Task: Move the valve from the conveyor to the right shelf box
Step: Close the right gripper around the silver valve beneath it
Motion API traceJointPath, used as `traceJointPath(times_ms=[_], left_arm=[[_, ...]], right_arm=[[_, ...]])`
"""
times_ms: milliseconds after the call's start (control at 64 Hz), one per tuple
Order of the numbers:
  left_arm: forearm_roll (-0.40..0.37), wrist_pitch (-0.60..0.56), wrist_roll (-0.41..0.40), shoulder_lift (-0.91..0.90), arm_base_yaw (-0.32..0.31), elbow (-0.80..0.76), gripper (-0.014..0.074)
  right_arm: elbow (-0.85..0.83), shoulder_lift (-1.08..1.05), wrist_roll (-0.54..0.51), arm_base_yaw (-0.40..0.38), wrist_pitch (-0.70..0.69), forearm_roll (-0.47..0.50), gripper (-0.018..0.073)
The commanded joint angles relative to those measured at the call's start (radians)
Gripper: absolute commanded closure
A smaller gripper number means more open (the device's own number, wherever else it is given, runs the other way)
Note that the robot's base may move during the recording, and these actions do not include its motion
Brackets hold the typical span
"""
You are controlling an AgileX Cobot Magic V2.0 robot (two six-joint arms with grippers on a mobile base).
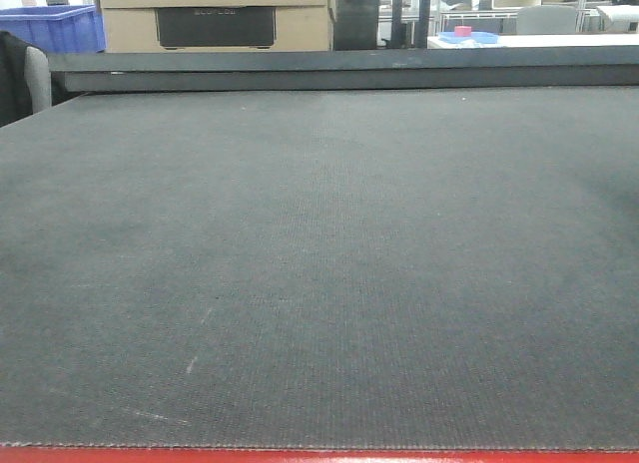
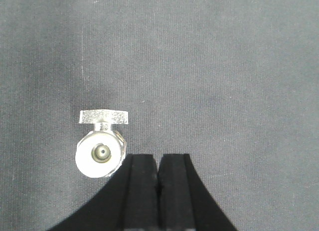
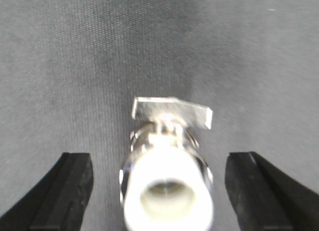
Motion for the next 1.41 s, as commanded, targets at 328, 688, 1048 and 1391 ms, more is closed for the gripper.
traceJointPath(times_ms=[328, 688, 1048, 1391], left_arm=[[-0.009, 0.011, -0.013, 0.002, 0.003, -0.008, 0.0707], [-0.009, 0.013, -0.013, 0.002, 0.003, -0.008, 0.0707], [0.013, 0.073, -0.013, 0.003, 0.05, -0.008, 0.0707], [-0.001, 0.087, 0.049, 0.032, 0.169, 0.03, 0.0496]], right_arm=[[0.095, 0.062, -0.018, -0.003, -0.102, -0.01, 0.0134], [0.095, 0.062, -0.022, -0.003, -0.101, -0.01, 0.0315], [0.077, 0.023, -0.022, -0.003, 0.002, -0.012, 0.0721], [0.039, -0.196, -0.022, -0.003, -0.009, 0.087, 0.0721]])
